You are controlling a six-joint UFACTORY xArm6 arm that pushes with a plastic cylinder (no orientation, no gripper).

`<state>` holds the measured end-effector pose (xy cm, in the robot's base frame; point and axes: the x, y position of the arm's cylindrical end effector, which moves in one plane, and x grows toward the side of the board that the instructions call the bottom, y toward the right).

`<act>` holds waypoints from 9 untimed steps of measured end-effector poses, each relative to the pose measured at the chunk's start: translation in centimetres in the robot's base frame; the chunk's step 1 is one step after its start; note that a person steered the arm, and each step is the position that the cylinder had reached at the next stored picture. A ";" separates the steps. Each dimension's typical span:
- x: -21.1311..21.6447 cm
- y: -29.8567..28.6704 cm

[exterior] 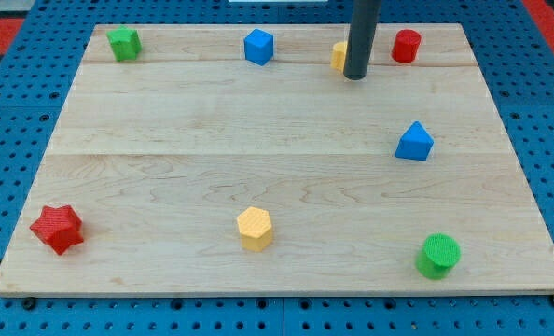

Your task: Move hexagon below the blue cube

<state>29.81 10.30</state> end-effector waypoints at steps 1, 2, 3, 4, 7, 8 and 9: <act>-0.9 0.0; -1.8 0.0; 0.6 0.0; 6.2 -0.4; 26.4 -8.3; 28.8 -9.9; 26.1 -14.5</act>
<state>55.87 -4.17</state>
